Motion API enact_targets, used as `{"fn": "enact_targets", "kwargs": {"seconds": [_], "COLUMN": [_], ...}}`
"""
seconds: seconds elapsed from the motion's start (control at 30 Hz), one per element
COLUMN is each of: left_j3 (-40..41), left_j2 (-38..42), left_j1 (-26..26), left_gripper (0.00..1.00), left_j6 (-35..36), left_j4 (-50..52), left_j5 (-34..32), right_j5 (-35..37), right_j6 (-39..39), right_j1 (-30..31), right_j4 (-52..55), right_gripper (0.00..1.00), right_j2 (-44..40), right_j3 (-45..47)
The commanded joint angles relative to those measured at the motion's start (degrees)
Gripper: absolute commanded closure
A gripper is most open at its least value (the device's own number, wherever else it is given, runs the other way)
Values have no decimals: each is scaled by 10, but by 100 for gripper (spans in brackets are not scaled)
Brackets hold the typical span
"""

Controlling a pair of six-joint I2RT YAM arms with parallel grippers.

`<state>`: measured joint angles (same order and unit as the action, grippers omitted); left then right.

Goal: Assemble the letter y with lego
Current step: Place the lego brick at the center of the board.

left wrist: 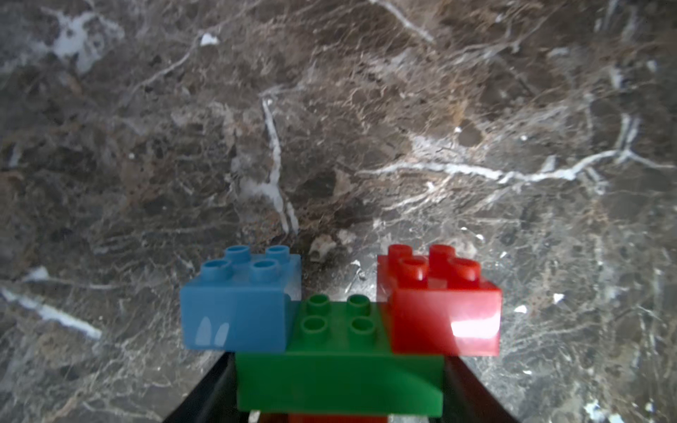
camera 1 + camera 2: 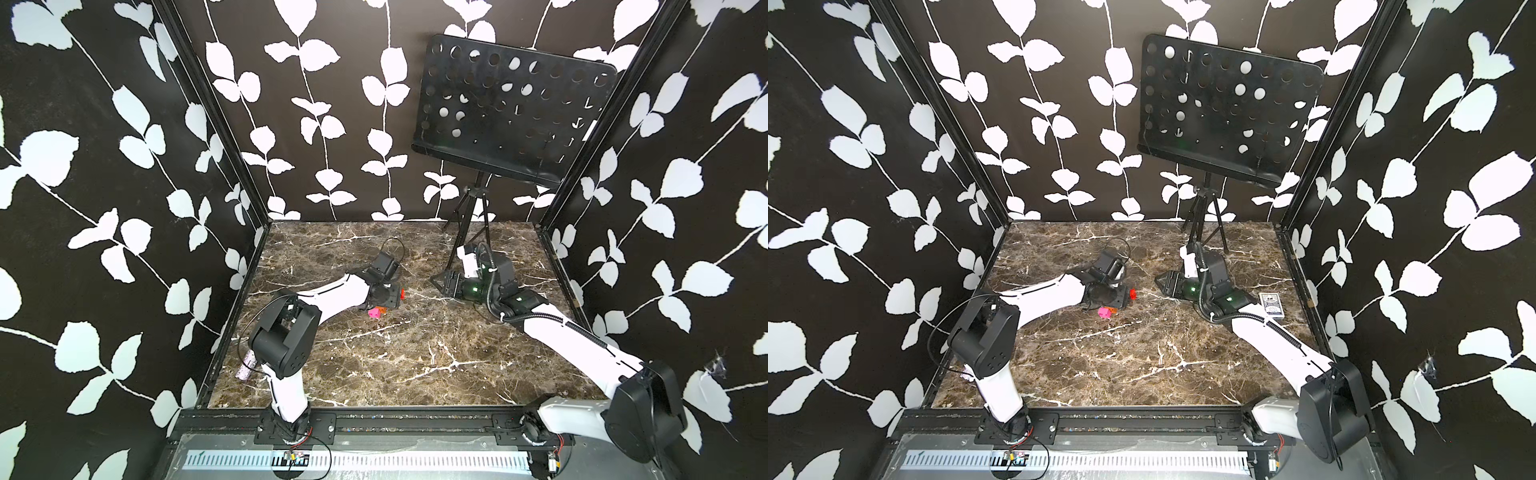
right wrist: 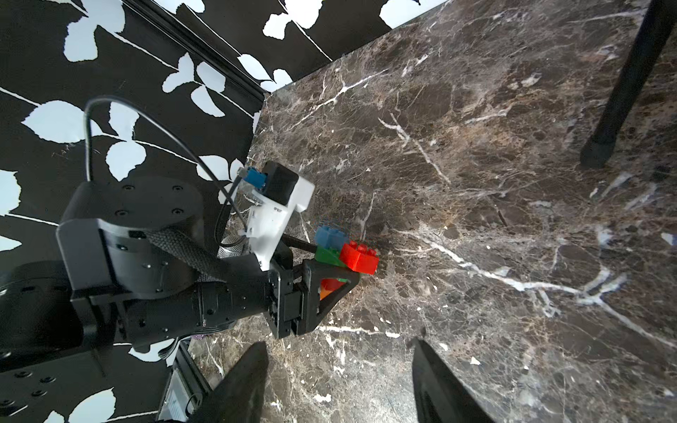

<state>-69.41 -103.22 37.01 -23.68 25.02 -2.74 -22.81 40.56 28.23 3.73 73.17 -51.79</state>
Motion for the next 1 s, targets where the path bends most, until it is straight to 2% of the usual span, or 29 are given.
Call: {"fn": "enact_targets", "kwargs": {"seconds": [0.0, 0.63, 0.97], "left_j3": [-17, 13, 12], "left_j2": [-2, -31, -18], "left_j1": [6, 6, 6], "left_gripper": [44, 43, 24], "left_j6": [-39, -96, -84], "left_j4": [33, 28, 28], "left_j5": [-47, -36, -43], "right_j5": [10, 27, 48], "right_j6": [3, 0, -28], "right_j1": [0, 0, -5], "right_j4": [-20, -8, 39], "right_gripper": [39, 38, 35], "right_j2": [-13, -35, -28], "right_j3": [8, 36, 18]}}
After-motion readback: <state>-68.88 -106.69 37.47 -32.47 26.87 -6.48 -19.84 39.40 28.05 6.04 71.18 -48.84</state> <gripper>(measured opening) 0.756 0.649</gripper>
